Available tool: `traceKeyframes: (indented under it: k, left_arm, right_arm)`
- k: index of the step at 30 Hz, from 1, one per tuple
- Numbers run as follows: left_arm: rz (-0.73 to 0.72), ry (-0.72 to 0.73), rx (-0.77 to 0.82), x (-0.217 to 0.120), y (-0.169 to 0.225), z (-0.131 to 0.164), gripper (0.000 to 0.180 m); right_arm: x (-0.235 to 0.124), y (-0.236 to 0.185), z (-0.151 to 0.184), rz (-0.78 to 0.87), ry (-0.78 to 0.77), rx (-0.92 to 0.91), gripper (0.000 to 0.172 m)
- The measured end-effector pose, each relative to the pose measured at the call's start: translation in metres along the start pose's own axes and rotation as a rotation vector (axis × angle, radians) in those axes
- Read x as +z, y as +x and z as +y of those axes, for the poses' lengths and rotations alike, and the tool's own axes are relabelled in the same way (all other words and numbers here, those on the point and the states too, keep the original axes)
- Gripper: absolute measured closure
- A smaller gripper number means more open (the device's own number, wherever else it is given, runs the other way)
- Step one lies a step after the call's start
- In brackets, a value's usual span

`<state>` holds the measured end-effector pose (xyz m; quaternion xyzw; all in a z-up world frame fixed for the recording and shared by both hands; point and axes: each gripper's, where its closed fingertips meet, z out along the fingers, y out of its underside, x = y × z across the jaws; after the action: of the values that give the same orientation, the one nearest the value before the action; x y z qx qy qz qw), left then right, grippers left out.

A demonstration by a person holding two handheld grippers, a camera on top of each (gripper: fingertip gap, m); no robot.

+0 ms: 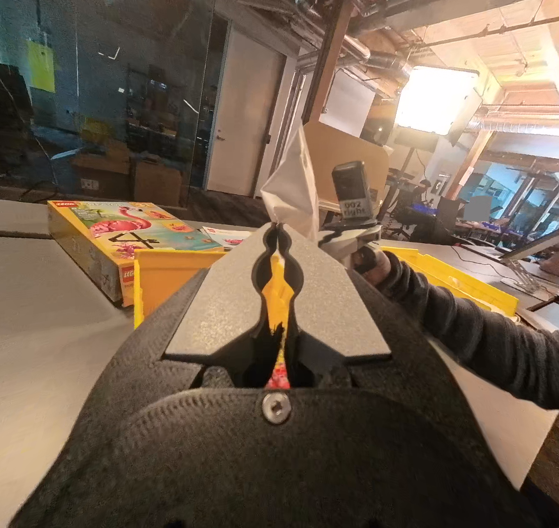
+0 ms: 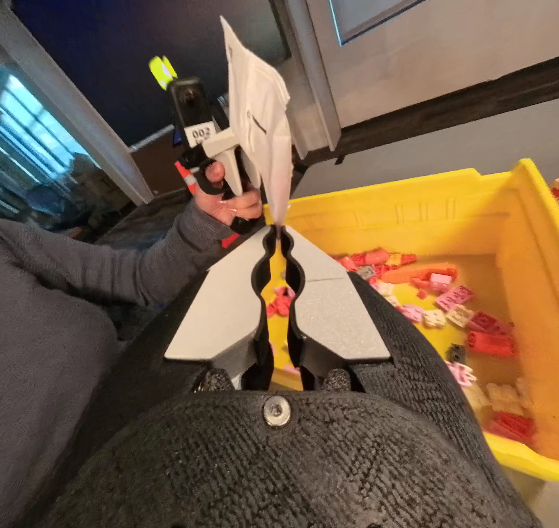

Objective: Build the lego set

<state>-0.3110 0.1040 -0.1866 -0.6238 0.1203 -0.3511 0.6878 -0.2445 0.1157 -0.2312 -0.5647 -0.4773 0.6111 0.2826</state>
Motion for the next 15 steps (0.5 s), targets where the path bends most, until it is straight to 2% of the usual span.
traceKeyframes:
  k: [3,5,7,9,10,15]
  left_arm:
    - [-0.061,-0.077,0.058,-0.006,-0.011,0.008,0.18]
    - [-0.187,-0.194,0.181,-0.012,-0.029,0.02,0.18]
    - [-0.266,-0.325,0.311,-0.013,-0.037,0.035,0.18]
    - [-0.35,-0.464,0.471,-0.014,-0.045,0.051,0.18]
    - [-0.363,-0.492,0.497,-0.014,-0.045,0.055,0.18]
    - [-0.337,-0.53,0.505,-0.017,-0.037,0.058,0.18]
  right_arm:
    - [-0.014,0.016,-0.003,0.167,-0.052,-0.11,0.171]
    - [-0.027,0.036,-0.006,0.346,-0.11,-0.205,0.172]
    - [-0.032,0.04,-0.006,0.431,-0.18,-0.283,0.172]
    - [-0.03,0.039,-0.002,0.455,-0.259,-0.34,0.172]
    - [-0.032,0.041,-0.003,0.489,-0.274,-0.378,0.172]
    - [-0.037,0.04,0.004,0.479,-0.318,-0.402,0.172]
